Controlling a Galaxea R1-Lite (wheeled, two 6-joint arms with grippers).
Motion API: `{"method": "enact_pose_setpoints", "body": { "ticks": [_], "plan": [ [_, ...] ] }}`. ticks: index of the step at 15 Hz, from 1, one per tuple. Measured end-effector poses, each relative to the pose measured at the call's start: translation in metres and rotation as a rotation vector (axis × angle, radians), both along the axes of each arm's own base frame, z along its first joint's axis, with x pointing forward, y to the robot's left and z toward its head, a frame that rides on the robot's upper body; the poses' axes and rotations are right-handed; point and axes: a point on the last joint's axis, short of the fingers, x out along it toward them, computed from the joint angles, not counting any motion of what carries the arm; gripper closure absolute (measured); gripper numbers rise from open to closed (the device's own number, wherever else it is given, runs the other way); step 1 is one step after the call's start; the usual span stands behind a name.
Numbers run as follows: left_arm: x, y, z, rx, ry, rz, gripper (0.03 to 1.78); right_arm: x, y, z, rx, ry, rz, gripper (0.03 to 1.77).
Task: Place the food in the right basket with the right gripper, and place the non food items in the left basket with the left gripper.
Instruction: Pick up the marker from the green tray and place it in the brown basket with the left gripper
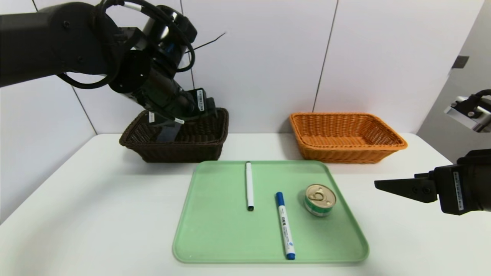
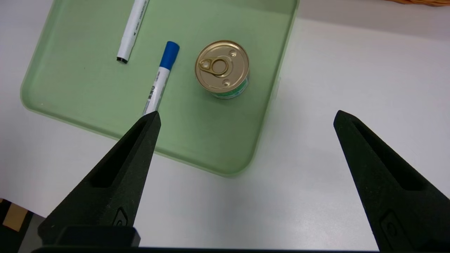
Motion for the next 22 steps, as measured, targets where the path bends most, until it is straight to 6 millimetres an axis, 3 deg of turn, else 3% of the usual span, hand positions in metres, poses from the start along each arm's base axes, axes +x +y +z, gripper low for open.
{"method": "enact_pose_setpoints", "body": {
  "ticks": [3,7,12,22],
  "plan": [
    [-0.021,-0.020,-0.001,0.022,0.036,-0.078,0.13,0.000,0.000,-0.001,0.009,0.005,-0.008,0.10],
    [-0.023,-0.046,-0.019,0.064,0.088,-0.144,0.12,-0.002,-0.001,0.000,0.014,0.001,-0.009,0.10],
    [-0.014,-0.077,-0.053,0.131,0.139,-0.168,0.12,-0.003,-0.001,0.001,0.017,-0.005,-0.012,0.10],
    [0.016,-0.105,-0.120,0.191,0.241,-0.135,0.12,-0.004,-0.002,0.003,0.022,-0.011,-0.015,0.10]
  ]
}}
